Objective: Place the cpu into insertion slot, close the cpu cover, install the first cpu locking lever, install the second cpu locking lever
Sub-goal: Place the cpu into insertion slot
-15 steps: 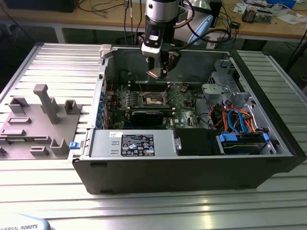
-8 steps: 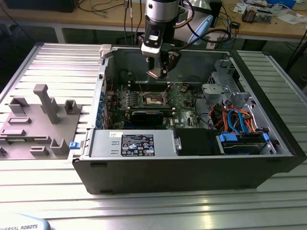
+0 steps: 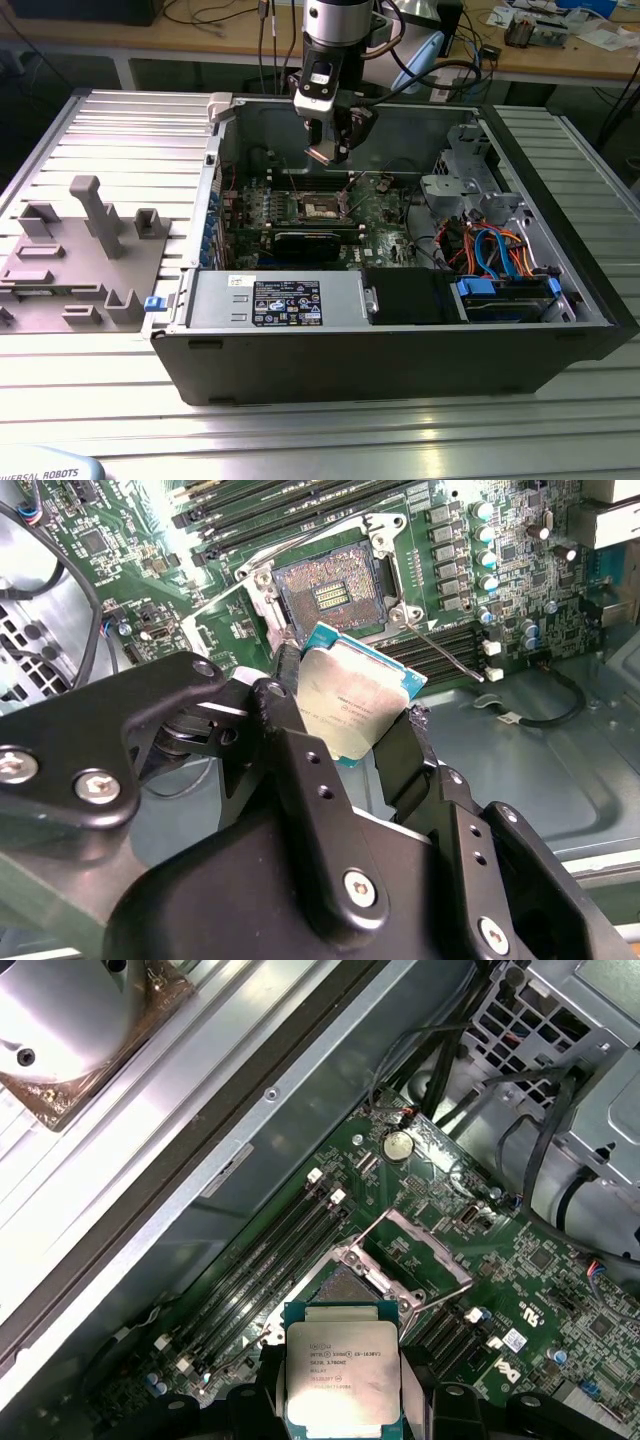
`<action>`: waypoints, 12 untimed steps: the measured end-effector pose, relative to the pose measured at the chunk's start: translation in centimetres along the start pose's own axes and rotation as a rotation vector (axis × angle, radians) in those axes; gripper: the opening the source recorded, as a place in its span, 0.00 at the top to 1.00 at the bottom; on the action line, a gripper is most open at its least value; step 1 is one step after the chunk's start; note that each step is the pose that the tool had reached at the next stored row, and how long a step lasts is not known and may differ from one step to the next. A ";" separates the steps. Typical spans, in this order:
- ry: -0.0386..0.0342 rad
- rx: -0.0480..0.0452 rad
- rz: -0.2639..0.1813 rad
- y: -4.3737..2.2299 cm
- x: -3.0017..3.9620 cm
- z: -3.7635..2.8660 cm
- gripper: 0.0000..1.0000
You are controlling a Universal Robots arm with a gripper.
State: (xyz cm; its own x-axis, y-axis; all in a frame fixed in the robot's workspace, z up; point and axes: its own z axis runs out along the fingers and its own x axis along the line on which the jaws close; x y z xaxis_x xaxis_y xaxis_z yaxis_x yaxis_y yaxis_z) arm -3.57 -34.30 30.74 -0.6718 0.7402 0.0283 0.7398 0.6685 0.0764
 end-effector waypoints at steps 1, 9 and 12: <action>-0.0001 0.0000 0.001 0.00 0.00 0.00 0.46; -0.0005 -0.0001 0.006 0.00 0.00 0.00 0.46; -0.0006 -0.0002 0.007 0.00 0.00 0.00 0.46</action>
State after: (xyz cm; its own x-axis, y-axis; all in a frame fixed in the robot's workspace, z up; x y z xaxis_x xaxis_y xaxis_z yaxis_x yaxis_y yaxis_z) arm -3.57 -34.30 30.74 -0.6662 0.7452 0.0283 0.7448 0.6629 0.0764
